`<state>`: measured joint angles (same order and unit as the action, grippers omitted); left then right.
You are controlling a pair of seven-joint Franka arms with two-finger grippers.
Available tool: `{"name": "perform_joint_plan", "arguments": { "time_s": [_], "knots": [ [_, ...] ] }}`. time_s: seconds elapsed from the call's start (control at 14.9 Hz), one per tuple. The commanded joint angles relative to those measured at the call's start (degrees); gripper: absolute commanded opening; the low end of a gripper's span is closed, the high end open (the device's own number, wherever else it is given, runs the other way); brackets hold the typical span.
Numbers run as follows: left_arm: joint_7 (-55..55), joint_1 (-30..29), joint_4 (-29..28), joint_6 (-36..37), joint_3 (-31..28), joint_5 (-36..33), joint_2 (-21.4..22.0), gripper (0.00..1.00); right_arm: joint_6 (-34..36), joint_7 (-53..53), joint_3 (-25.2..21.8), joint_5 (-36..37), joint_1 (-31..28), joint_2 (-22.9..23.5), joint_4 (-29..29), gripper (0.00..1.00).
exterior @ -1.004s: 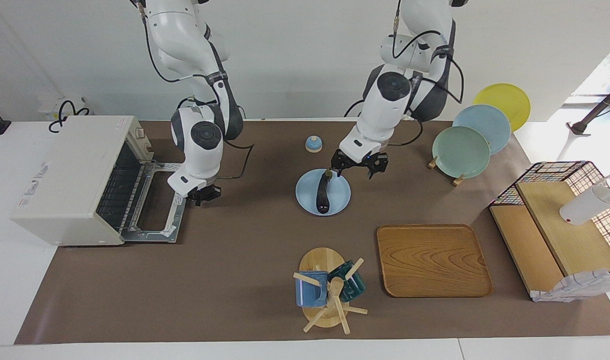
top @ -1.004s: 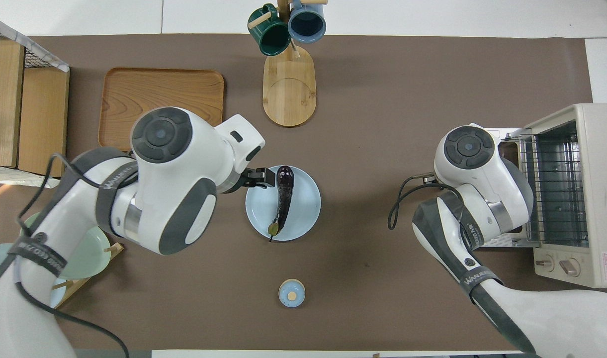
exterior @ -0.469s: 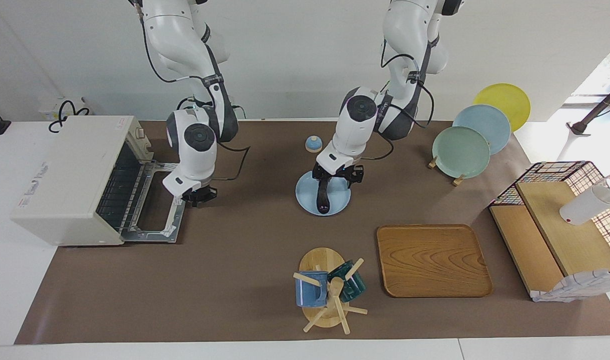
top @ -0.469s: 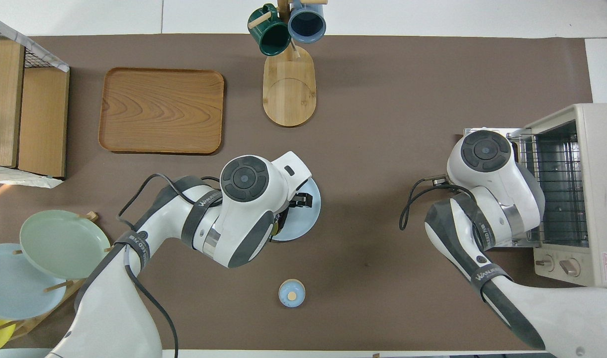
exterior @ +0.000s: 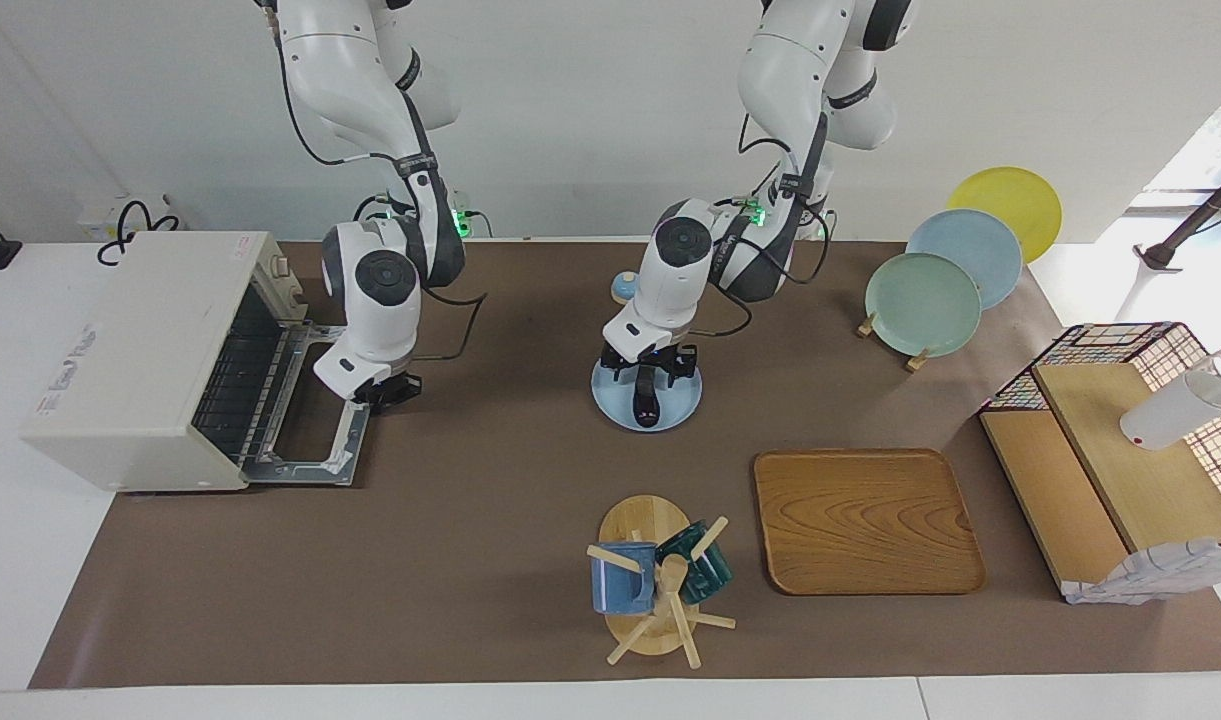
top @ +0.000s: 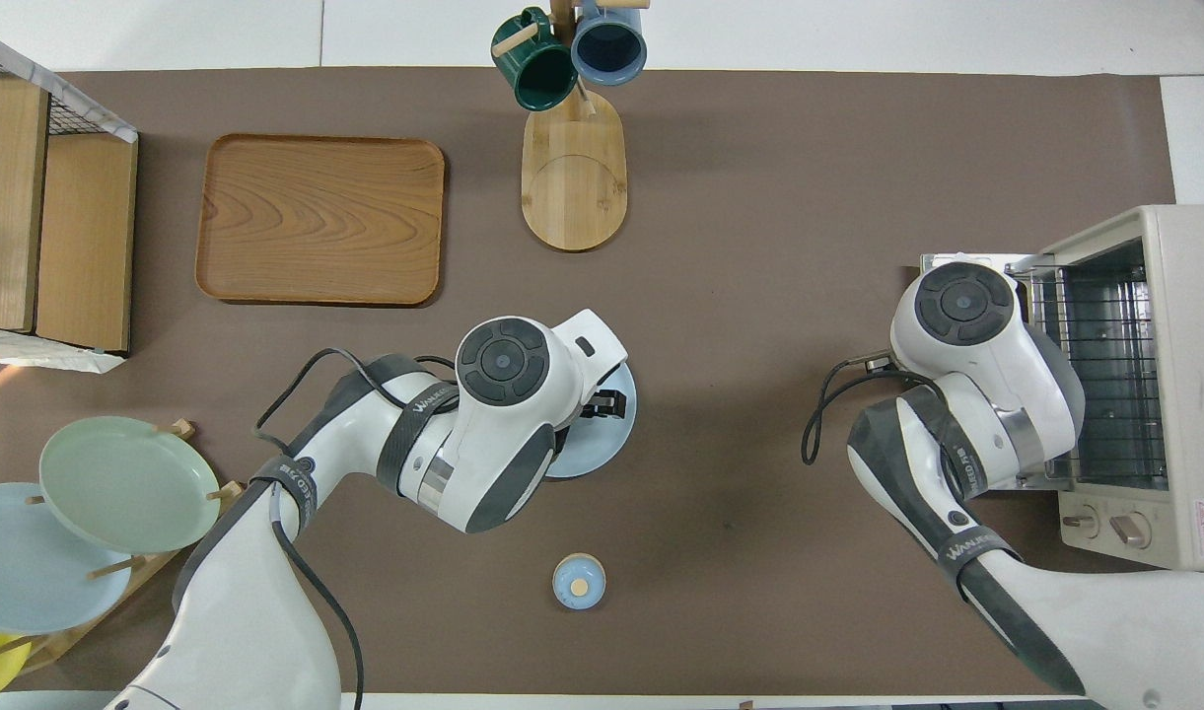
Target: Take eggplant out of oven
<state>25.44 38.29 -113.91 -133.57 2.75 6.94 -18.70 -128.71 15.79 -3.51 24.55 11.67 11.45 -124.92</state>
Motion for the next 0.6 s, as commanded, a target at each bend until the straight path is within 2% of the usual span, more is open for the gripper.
{"name": "perform_joint_plan", "arguments": {
  "time_s": [0.0,0.27,0.33,0.54],
  "knots": [
    [0.67,1.35,-1.32,-1.26,-0.99,1.14,0.34,0.62,-0.23,-1.73,0.26,4.54,-1.21,-1.61,0.02,0.00],
    [0.75,1.09,-0.70,-0.46,-0.99,2.64,0.42,0.09,8.19,-8.92,0.35,4.28,-2.17,-2.13,6.42,0.00],
    [0.75,0.65,-0.62,-0.29,-0.99,2.64,0.86,0.00,9.69,-10.76,0.35,3.93,-3.31,-2.66,7.75,0.00],
    [0.40,-2.86,2.36,4.61,-0.99,2.64,2.70,0.00,14.08,-16.22,0.35,3.58,-5.25,-5.38,10.22,0.00]
  ]
}}
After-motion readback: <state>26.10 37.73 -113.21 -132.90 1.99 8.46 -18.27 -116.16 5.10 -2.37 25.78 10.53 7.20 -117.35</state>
